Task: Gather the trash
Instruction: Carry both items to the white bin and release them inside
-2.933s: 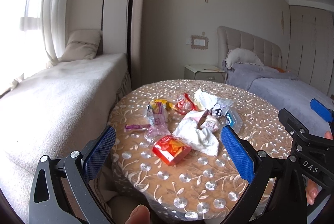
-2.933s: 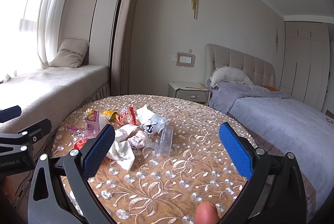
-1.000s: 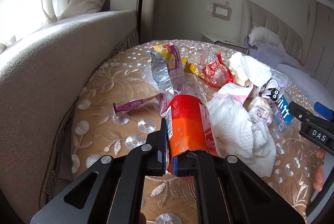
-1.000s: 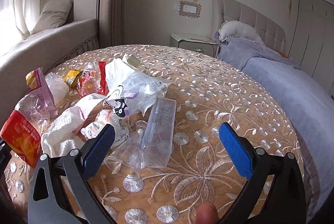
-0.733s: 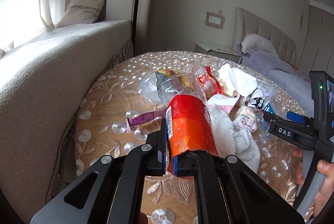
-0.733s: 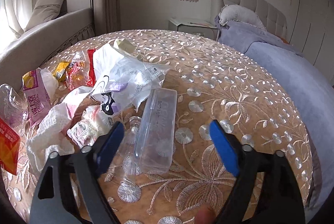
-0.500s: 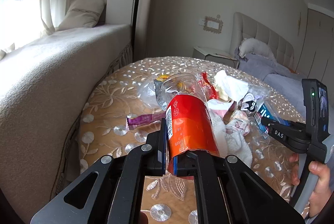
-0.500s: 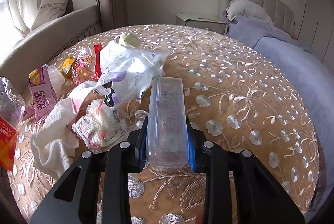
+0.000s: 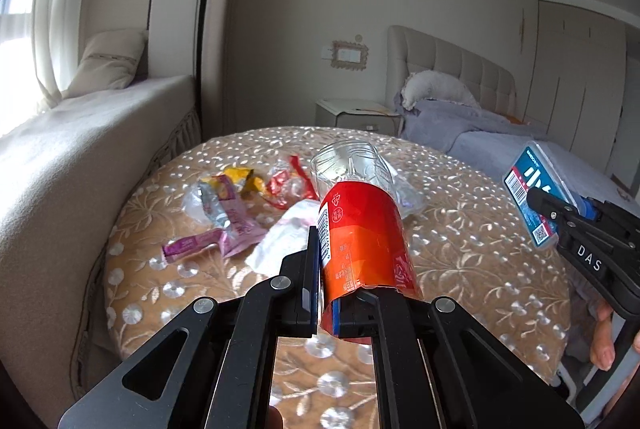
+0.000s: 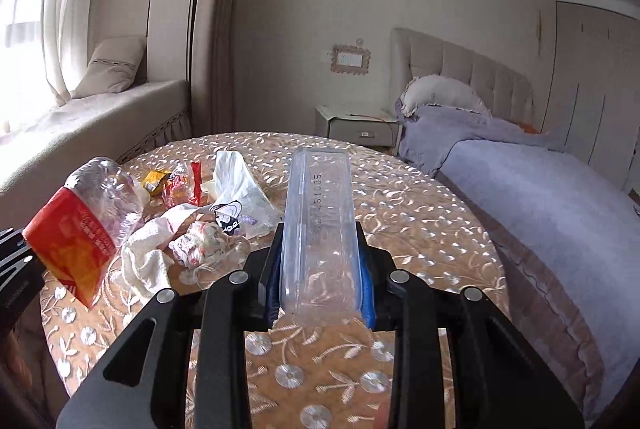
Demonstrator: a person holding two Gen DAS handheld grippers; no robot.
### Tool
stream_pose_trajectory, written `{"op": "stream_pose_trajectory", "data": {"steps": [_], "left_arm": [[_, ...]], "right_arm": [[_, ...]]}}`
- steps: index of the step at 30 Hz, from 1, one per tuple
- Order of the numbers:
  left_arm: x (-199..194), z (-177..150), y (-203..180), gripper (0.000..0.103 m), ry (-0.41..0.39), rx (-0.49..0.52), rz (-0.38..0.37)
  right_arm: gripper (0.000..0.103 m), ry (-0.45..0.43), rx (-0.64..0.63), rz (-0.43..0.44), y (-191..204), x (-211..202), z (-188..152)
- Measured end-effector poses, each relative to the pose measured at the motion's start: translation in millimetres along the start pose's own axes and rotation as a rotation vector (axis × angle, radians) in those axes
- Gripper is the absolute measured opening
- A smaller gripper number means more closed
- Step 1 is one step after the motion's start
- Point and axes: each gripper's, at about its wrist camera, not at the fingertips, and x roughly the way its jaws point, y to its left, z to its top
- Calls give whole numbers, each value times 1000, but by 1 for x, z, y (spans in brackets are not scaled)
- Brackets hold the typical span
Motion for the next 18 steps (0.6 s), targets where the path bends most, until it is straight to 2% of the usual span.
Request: {"op": "stream_pose_trajectory", "data": {"steps": [3,9,18], "left_arm": [[-4,-2,-28,4,5,21,-68],[-14,-14,-88,4,10,107,-148],[-22,-26,-156,4,35,192,-257]], "right_arm": [[32,-25,10,-34,-16,-27,-7],[32,-61,24,-125,-47,-70,-24],[32,-91,55,-227,-83,-104,-46]]}}
